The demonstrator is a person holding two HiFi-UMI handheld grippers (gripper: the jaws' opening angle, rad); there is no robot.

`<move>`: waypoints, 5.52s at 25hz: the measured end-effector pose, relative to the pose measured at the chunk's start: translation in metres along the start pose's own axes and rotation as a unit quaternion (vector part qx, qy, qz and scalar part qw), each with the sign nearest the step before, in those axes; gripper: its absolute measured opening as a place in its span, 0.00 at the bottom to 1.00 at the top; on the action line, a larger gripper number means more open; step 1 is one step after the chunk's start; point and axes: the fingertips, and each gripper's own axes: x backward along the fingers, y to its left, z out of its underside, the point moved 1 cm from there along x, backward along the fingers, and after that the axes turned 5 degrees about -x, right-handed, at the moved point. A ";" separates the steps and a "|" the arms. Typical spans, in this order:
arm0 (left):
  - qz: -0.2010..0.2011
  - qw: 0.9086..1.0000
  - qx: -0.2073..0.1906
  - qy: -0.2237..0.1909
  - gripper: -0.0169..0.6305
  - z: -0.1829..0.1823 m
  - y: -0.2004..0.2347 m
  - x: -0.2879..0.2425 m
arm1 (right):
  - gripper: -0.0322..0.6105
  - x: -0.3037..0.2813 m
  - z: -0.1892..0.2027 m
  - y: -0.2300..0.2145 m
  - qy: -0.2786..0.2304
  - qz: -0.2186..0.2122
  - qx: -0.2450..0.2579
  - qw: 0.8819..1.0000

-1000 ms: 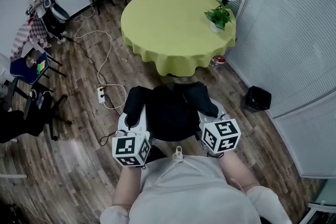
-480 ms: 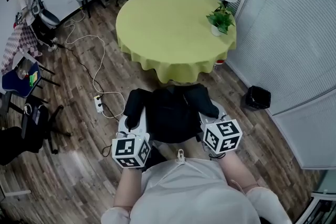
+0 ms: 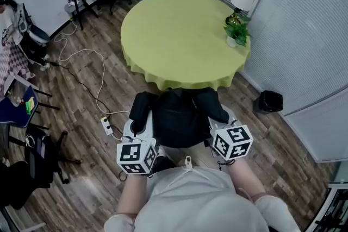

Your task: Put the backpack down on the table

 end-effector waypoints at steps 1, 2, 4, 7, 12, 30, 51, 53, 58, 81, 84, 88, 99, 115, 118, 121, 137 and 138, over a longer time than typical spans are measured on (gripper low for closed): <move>0.006 1.000 -0.001 0.000 0.08 -0.003 0.013 -0.005 | 0.10 -0.011 -0.003 0.008 -0.001 0.004 -0.001 1.000; 0.013 1.000 -0.003 0.000 0.08 -0.006 0.026 -0.008 | 0.10 -0.020 -0.006 0.016 -0.003 0.008 -0.002 1.000; 0.027 1.000 -0.010 -0.001 0.08 -0.013 0.051 -0.013 | 0.10 -0.038 -0.009 0.032 -0.007 0.016 -0.006 1.000; 0.039 0.999 -0.022 -0.005 0.08 -0.022 0.089 -0.019 | 0.10 -0.069 -0.015 0.057 -0.015 0.023 -0.011 1.000; 0.049 0.999 -0.021 -0.002 0.08 -0.030 0.133 -0.033 | 0.10 -0.110 -0.023 0.079 -0.012 0.031 -0.012 0.999; 0.039 0.999 -0.027 0.005 0.08 -0.057 0.189 -0.186 | 0.10 -0.261 -0.076 0.015 -0.002 0.012 -0.016 1.000; 0.126 0.990 -0.059 0.018 0.08 -0.130 0.160 -0.442 | 0.10 -0.384 -0.182 -0.151 -0.027 0.065 -0.040 0.997; 0.141 0.988 -0.064 0.022 0.08 -0.133 0.159 -0.460 | 0.10 -0.391 -0.187 -0.160 -0.029 0.081 -0.047 0.995; 0.190 0.978 -0.074 0.037 0.08 -0.141 0.159 -0.509 | 0.10 -0.409 -0.195 -0.181 -0.033 0.126 -0.071 0.989; 0.327 0.932 -0.140 0.064 0.08 -0.146 0.165 -0.673 | 0.10 -0.486 -0.215 -0.249 -0.062 0.279 -0.105 0.953; 0.330 0.930 -0.143 0.074 0.08 -0.133 0.166 -0.677 | 0.10 -0.489 -0.203 -0.253 -0.060 0.286 -0.107 0.950; 0.331 0.928 -0.144 0.096 0.08 -0.113 0.167 -0.682 | 0.10 -0.494 -0.184 -0.257 -0.047 0.290 -0.114 0.949; 0.332 0.926 -0.143 0.113 0.09 -0.087 0.172 -0.686 | 0.10 -0.501 -0.156 -0.264 -0.032 0.290 -0.130 0.948; 0.315 0.931 -0.127 0.132 0.11 -0.069 0.169 -0.691 | 0.13 -0.501 -0.132 -0.275 0.009 0.327 -0.135 0.935; 0.320 0.933 -0.103 0.131 0.14 -0.063 0.170 -0.690 | 0.21 -0.503 -0.126 -0.276 0.023 0.336 -0.116 0.934; 0.312 0.938 -0.105 0.110 0.33 -0.059 0.171 -0.689 | 0.40 -0.502 -0.127 -0.274 0.021 0.334 -0.102 0.937; 0.255 0.956 -0.081 0.120 0.71 -0.046 0.189 -0.661 | 0.73 -0.481 -0.132 -0.253 0.000 0.342 -0.068 0.937; 0.254 0.957 -0.082 0.117 0.71 -0.048 0.189 -0.657 | 0.73 -0.478 -0.132 -0.251 -0.002 0.343 -0.066 0.937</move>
